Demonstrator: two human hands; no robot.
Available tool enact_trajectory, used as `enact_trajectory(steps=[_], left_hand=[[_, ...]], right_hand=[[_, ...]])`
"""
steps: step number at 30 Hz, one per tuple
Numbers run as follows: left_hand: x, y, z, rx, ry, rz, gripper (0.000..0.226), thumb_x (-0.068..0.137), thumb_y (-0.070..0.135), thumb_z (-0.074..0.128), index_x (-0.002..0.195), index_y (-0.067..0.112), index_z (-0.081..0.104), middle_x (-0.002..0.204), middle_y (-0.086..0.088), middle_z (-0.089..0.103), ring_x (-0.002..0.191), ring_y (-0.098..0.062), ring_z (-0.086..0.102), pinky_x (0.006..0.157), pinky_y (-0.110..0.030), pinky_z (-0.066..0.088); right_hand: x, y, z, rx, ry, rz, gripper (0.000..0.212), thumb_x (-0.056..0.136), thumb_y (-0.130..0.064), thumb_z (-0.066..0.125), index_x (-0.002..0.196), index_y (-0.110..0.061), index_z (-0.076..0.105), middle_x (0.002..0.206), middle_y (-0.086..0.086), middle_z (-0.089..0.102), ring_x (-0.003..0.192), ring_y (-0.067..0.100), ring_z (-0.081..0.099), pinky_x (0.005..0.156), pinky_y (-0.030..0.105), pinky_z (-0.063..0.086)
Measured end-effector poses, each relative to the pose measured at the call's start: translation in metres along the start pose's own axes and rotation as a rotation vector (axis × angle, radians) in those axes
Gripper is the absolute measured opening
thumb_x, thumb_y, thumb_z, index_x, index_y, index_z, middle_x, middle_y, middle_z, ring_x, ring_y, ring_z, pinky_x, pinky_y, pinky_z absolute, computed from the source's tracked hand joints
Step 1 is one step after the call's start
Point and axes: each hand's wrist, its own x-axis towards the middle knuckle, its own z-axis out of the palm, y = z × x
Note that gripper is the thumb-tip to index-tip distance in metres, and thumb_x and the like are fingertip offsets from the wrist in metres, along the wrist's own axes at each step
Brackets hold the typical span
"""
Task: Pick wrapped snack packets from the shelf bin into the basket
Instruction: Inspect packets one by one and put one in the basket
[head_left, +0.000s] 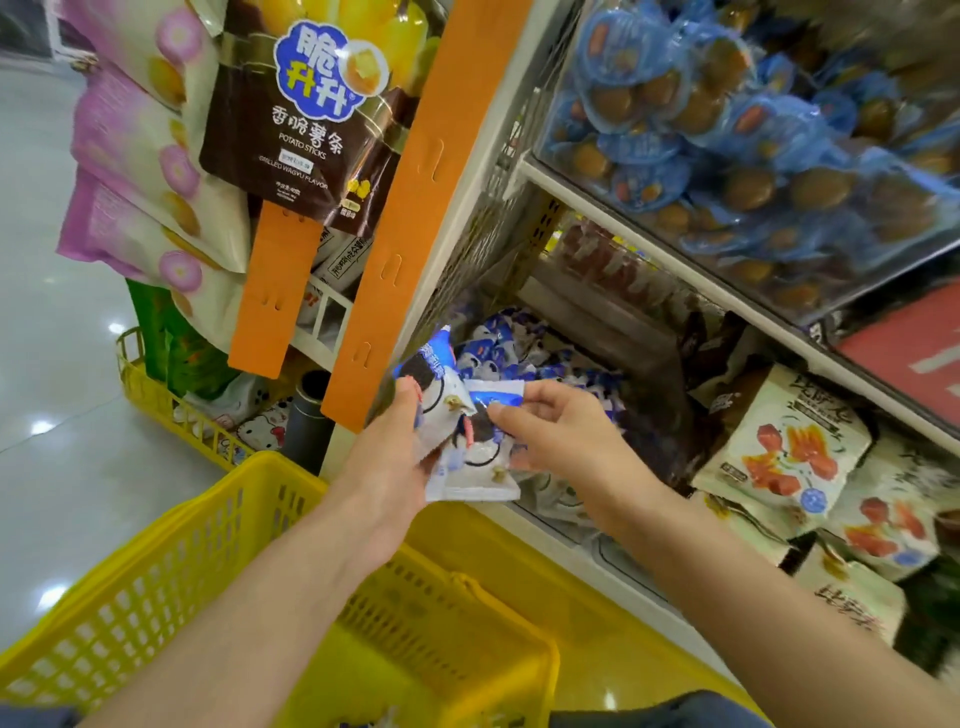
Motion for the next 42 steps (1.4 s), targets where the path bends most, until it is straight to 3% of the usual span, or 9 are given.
enact_trajectory(steps=[7,10,12,14,19,23,27,35,42], left_hand=[[-0.013,-0.001,-0.005,0.179,-0.065,-0.134,0.035,0.095,0.04,0.038,0.114,0.021,0.06,0.09,-0.003,0.074,0.076,-0.016,0.071,0.064,-0.033,0.057],[-0.017,-0.003,-0.005,0.341,-0.093,-0.138,0.04,0.096,0.042,0.035,0.122,0.022,0.057,0.109,-0.003,0.07,0.101,-0.016,0.065,0.098,-0.038,0.046],[-0.018,-0.003,-0.005,0.391,-0.114,-0.134,0.044,0.093,0.046,0.04,0.13,0.024,0.051,0.124,-0.003,0.062,0.117,-0.018,0.055,0.108,-0.042,0.035],[-0.018,-0.001,-0.006,0.452,-0.145,-0.113,0.052,0.082,0.046,0.054,0.129,0.025,0.051,0.126,-0.002,0.06,0.12,-0.019,0.052,0.108,-0.045,0.033],[-0.013,0.003,-0.008,0.489,-0.036,-0.057,0.028,0.082,0.014,0.066,0.109,0.014,0.06,0.103,-0.006,0.071,0.101,-0.022,0.065,0.101,-0.047,0.042],[-0.008,0.005,-0.008,0.405,-0.018,-0.074,0.031,0.08,0.014,0.068,0.111,0.009,0.062,0.097,-0.007,0.073,0.094,-0.022,0.068,0.094,-0.044,0.049],[-0.004,0.011,-0.01,0.339,-0.042,-0.078,0.031,0.078,0.019,0.068,0.107,0.007,0.065,0.095,-0.007,0.073,0.09,-0.02,0.069,0.088,-0.039,0.053],[0.0,0.023,-0.019,0.329,0.009,0.024,0.028,0.079,0.026,0.065,0.106,0.018,0.06,0.094,0.002,0.074,0.088,-0.015,0.07,0.087,-0.04,0.054],[0.008,0.028,-0.019,0.269,0.091,0.079,0.029,0.083,0.023,0.065,0.11,0.017,0.058,0.093,0.001,0.071,0.089,-0.014,0.068,0.086,-0.037,0.053]], right_hand=[[-0.013,0.001,0.005,-0.285,-0.015,-0.142,0.045,0.091,-0.05,0.044,0.111,-0.014,0.062,0.107,0.001,0.067,0.099,0.018,0.062,0.092,0.04,0.049],[-0.014,-0.004,0.007,-0.285,-0.112,-0.094,0.049,0.086,-0.055,0.049,0.097,-0.01,0.068,0.086,0.0,0.071,0.08,0.005,0.065,0.074,0.014,0.05],[-0.009,-0.006,0.008,-0.296,-0.106,-0.076,0.046,0.085,-0.047,0.057,0.096,-0.003,0.067,0.089,0.013,0.069,0.078,0.015,0.066,0.075,0.021,0.051],[-0.006,-0.009,0.007,-0.241,-0.077,-0.065,0.035,0.086,-0.04,0.059,0.089,-0.007,0.07,0.084,0.008,0.07,0.077,0.014,0.066,0.074,0.034,0.053],[0.026,-0.018,-0.02,0.0,0.184,-0.168,0.019,0.087,-0.034,0.06,0.092,-0.018,0.07,0.083,-0.002,0.072,0.069,0.003,0.062,0.063,0.016,0.048],[0.076,-0.001,-0.044,-0.226,0.462,-0.174,0.038,0.088,-0.034,0.059,0.114,-0.006,0.06,0.099,0.006,0.066,0.086,0.017,0.062,0.077,0.029,0.05],[0.123,0.021,-0.051,-0.343,0.561,-0.119,0.029,0.091,-0.025,0.058,0.104,0.0,0.063,0.098,0.015,0.067,0.091,0.027,0.063,0.071,0.027,0.04],[0.17,0.037,-0.051,-0.769,0.22,0.012,0.028,0.09,-0.028,0.06,0.073,-0.006,0.055,0.067,0.01,0.055,0.067,0.026,0.053,0.058,0.031,0.037],[0.188,0.031,-0.058,-0.802,0.082,0.189,0.035,0.09,-0.035,0.057,0.068,-0.009,0.05,0.078,0.016,0.058,0.073,0.025,0.053,0.07,0.031,0.039]])
